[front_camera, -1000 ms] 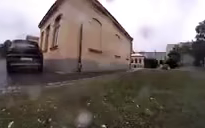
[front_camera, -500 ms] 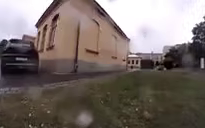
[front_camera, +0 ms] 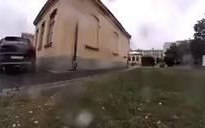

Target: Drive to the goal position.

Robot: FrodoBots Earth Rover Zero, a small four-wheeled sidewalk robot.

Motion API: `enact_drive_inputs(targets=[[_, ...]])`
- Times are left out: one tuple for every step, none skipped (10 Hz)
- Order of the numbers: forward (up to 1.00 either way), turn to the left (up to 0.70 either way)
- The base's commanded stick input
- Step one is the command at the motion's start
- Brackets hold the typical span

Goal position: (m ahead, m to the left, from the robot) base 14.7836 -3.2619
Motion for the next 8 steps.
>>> enact_drive_inputs(targets=[[0.85,-0.31],[0.85,-0.34],[0.85,-0.34],[0.85,-0.34],[0.85,-0.34],[0.29,-0.67],[0.00,-0.85],[0.00,-0.85]])
